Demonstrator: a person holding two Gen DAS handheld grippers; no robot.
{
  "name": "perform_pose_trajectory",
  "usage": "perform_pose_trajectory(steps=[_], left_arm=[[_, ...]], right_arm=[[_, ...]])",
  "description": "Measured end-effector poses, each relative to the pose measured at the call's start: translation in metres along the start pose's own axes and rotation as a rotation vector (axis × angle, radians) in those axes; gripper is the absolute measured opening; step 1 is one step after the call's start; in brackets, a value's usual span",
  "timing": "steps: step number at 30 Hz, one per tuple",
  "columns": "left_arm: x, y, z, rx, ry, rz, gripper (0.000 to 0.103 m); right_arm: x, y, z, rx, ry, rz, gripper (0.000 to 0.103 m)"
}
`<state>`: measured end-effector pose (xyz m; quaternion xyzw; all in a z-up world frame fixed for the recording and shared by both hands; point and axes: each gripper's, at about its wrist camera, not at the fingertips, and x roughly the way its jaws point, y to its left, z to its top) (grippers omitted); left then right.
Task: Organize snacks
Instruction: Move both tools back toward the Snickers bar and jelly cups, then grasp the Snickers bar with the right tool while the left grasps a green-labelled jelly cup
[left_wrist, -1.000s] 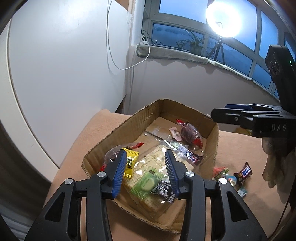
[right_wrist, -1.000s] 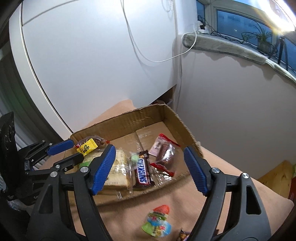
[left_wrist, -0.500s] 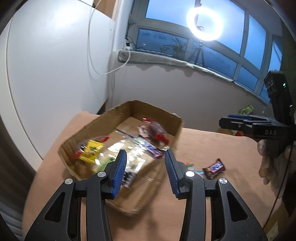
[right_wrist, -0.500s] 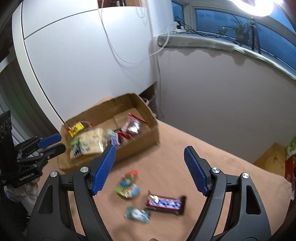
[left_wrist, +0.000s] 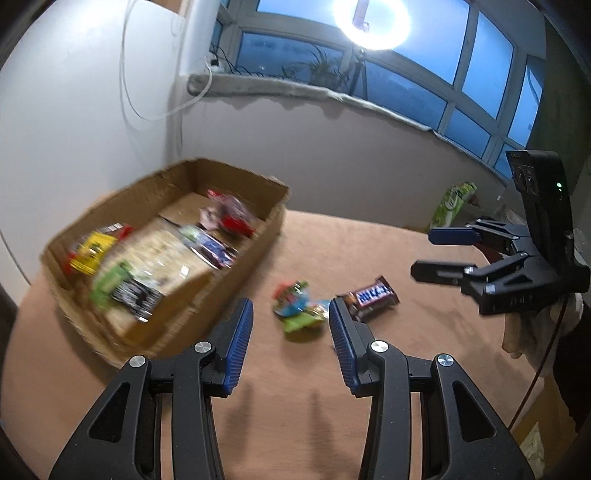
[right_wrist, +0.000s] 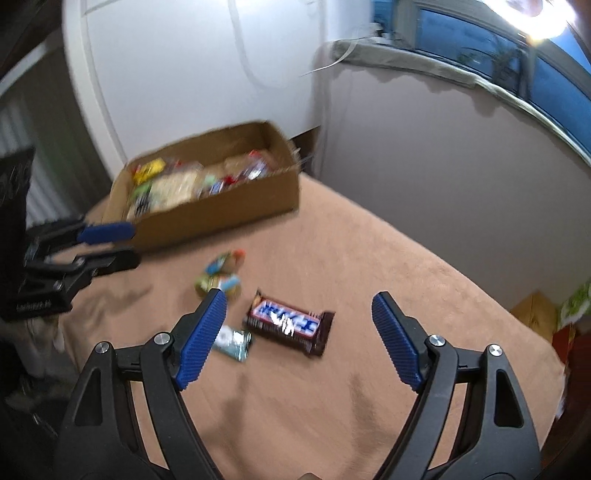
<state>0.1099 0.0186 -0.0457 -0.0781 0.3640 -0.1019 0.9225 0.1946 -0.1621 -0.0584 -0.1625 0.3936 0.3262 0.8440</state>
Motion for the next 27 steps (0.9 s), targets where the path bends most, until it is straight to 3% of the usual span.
perform_pose_trajectory(steps=[12, 19, 22, 27], left_arm=[[0.045, -0.019, -0.011, -0.055, 0.090, -0.031, 0.041], [0.067, -0.019, -0.010, -0.070, 0.125, 0.019, 0.041], [0.074, -0.019, -0.009, -0.070, 0.133, 0.036, 0.041], [0.082, -0.014, -0.010, -0.077, 0.153, 0.061, 0.041]], right_arm=[[0.040, 0.003, -0.015, -0.221, 0.130, 0.079, 0.084], [0.062, 0.003, -0.012, -0.280, 0.151, 0.124, 0.083], [0.071, 0.001, -0.010, -0.284, 0.160, 0.134, 0.077], [0.080, 0.000, -0.011, -0.292, 0.174, 0.173, 0.076]])
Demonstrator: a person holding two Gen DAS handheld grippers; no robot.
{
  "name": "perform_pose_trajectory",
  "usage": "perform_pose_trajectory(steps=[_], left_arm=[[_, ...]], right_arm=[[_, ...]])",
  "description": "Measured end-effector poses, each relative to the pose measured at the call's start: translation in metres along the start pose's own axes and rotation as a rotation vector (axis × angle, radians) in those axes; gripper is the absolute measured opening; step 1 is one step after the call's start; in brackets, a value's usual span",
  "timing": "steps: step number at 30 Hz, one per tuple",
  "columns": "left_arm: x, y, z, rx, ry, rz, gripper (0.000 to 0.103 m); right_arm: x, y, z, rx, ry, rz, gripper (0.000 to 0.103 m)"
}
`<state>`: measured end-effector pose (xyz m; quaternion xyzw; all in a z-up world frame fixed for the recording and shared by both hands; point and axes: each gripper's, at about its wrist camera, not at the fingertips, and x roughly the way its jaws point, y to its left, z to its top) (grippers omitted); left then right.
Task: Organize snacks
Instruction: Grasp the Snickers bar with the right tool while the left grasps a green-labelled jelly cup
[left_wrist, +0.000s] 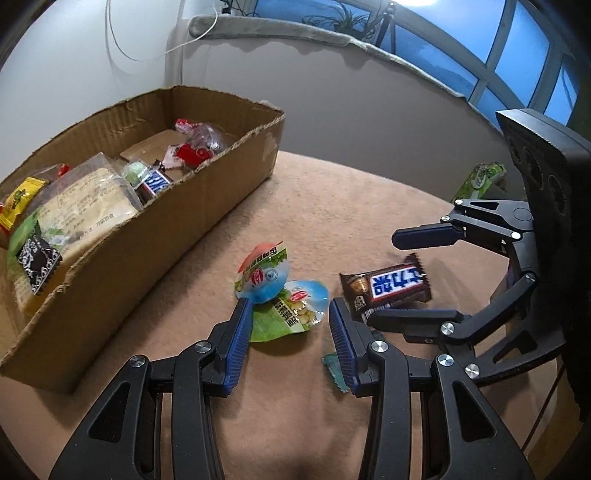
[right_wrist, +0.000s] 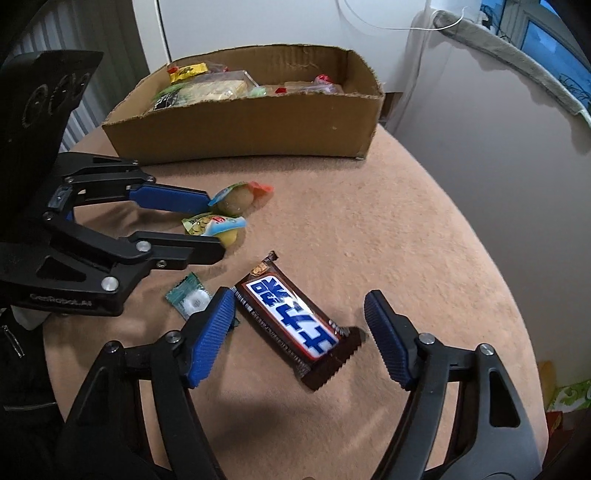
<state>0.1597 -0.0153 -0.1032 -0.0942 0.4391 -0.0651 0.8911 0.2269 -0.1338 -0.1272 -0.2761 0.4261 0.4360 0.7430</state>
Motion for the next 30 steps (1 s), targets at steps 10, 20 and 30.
perform_pose_trajectory(steps=[10, 20, 30], left_arm=[[0.001, 0.000, -0.004, 0.010, 0.000, 0.001, 0.042], [-0.001, 0.004, -0.007, 0.010, -0.002, -0.006, 0.038], [-0.011, -0.001, -0.011, 0.020, -0.018, -0.003, 0.029]], right_arm=[[0.005, -0.003, -0.003, 0.006, 0.017, 0.014, 0.046], [-0.004, -0.011, -0.015, 0.049, 0.017, -0.010, 0.030], [-0.010, -0.008, -0.022, 0.095, 0.011, -0.052, 0.029]])
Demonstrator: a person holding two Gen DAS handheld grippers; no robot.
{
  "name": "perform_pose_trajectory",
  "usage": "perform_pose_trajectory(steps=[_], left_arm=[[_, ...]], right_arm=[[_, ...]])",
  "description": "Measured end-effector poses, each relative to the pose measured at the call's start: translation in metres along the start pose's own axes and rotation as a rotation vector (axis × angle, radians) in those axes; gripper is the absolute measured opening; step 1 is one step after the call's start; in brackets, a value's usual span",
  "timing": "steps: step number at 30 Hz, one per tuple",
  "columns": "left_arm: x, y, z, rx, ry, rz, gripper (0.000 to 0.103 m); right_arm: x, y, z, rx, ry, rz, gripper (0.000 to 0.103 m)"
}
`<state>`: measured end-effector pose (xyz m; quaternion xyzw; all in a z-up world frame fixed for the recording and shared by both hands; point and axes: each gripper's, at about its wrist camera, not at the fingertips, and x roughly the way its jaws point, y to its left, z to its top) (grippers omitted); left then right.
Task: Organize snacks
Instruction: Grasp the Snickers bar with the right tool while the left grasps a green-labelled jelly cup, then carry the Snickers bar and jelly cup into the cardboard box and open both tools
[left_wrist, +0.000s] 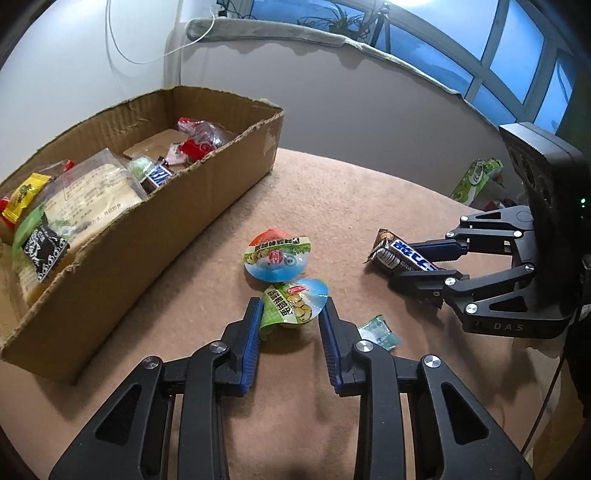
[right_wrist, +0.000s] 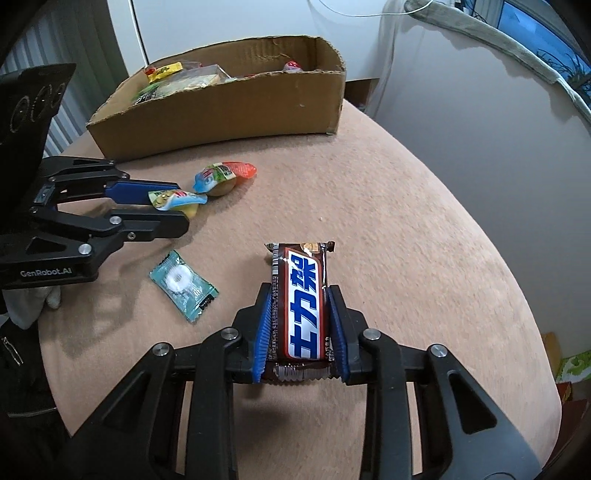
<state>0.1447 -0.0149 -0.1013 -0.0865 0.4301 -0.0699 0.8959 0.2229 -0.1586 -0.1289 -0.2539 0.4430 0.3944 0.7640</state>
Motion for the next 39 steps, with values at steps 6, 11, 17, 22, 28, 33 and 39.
perform_pose_trajectory(steps=[6, 11, 17, 22, 28, 33, 39], left_arm=[[-0.019, -0.004, 0.002, 0.026, -0.048, 0.013, 0.029], [-0.039, 0.000, 0.006, 0.031, -0.094, 0.023, 0.029], [-0.060, 0.010, 0.011, 0.037, -0.143, 0.037, 0.029], [-0.073, 0.020, 0.015, 0.036, -0.174, 0.050, 0.029], [-0.088, 0.040, 0.022, 0.019, -0.214, 0.070, 0.029], [-0.096, 0.054, 0.026, 0.016, -0.234, 0.088, 0.029], [-0.100, 0.070, 0.034, 0.021, -0.246, 0.117, 0.029]], right_arm=[[-0.014, 0.003, 0.002, 0.048, -0.037, -0.011, 0.029], [-0.030, 0.009, 0.009, 0.058, -0.075, -0.022, 0.029], [-0.046, 0.019, 0.022, 0.059, -0.118, -0.029, 0.029], [-0.052, 0.030, 0.038, 0.062, -0.153, -0.031, 0.029], [-0.052, 0.043, 0.060, 0.053, -0.177, -0.025, 0.029], [-0.049, 0.051, 0.079, 0.042, -0.186, -0.018, 0.029], [-0.042, 0.059, 0.109, 0.037, -0.207, -0.019, 0.029]])
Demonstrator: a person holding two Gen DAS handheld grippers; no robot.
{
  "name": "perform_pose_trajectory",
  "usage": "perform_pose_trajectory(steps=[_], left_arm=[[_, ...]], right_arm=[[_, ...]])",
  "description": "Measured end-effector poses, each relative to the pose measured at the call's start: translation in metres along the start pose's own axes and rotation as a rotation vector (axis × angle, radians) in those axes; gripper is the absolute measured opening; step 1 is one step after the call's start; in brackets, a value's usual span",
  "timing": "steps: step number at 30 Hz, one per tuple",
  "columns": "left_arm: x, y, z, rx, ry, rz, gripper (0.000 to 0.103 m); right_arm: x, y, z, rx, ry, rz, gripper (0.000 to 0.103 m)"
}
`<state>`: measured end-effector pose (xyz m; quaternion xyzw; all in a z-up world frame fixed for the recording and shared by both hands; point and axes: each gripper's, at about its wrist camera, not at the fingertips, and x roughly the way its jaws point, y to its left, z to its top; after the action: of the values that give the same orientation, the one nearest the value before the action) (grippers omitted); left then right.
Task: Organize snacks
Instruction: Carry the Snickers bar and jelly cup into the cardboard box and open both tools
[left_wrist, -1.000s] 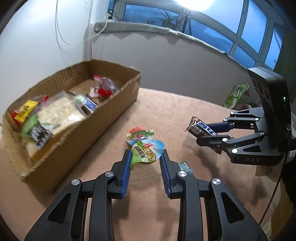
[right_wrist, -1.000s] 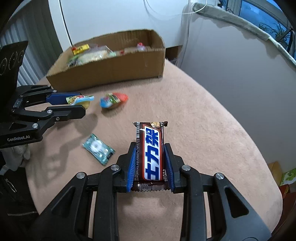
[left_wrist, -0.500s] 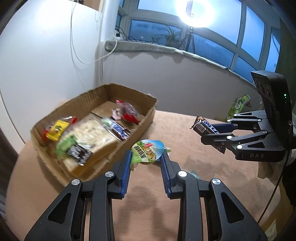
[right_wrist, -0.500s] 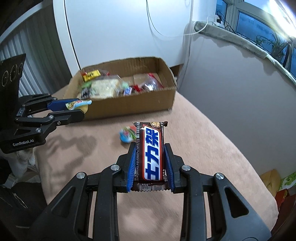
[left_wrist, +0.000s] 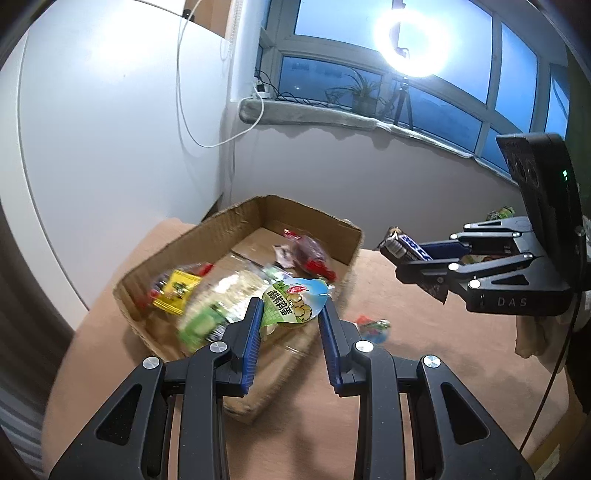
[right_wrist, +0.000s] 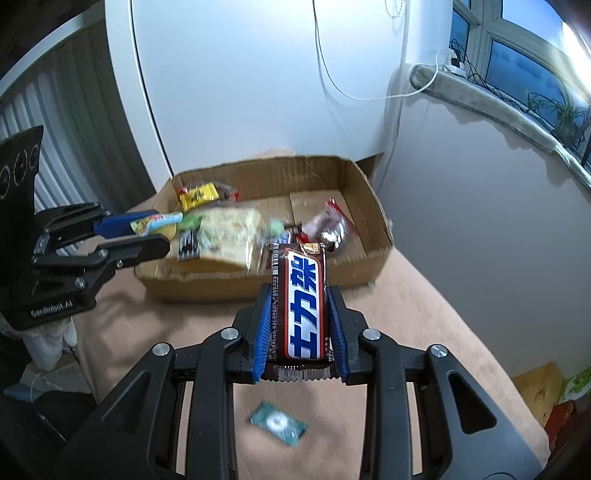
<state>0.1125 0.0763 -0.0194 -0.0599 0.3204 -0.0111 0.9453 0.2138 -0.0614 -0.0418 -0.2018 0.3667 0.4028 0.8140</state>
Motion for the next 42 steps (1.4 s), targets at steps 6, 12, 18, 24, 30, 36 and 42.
perform_pose_trajectory(steps=[6, 12, 18, 24, 30, 36, 42], left_arm=[[0.004, 0.015, 0.007, 0.018, -0.008, 0.037, 0.029], [0.013, 0.030, 0.015, 0.027, -0.008, 0.059, 0.029], [0.023, 0.047, 0.020, 0.012, 0.001, 0.073, 0.029], [0.032, 0.066, 0.027, -0.011, 0.006, 0.093, 0.029], [0.042, 0.076, 0.030, -0.029, 0.017, 0.099, 0.029], [0.052, 0.078, 0.033, -0.037, 0.031, 0.098, 0.029], [0.057, 0.076, 0.034, -0.033, 0.038, 0.096, 0.031]], right_arm=[[0.017, 0.007, 0.025, -0.009, -0.003, -0.006, 0.029], [0.040, 0.004, 0.044, 0.006, 0.011, -0.012, 0.029], [0.062, 0.002, 0.058, 0.027, 0.027, -0.008, 0.029], [0.077, 0.002, 0.067, 0.033, 0.039, -0.008, 0.029], [0.088, 0.002, 0.072, 0.036, 0.053, -0.005, 0.030], [0.093, -0.002, 0.073, 0.051, 0.064, -0.002, 0.030], [0.092, -0.003, 0.073, 0.056, 0.057, -0.009, 0.030]])
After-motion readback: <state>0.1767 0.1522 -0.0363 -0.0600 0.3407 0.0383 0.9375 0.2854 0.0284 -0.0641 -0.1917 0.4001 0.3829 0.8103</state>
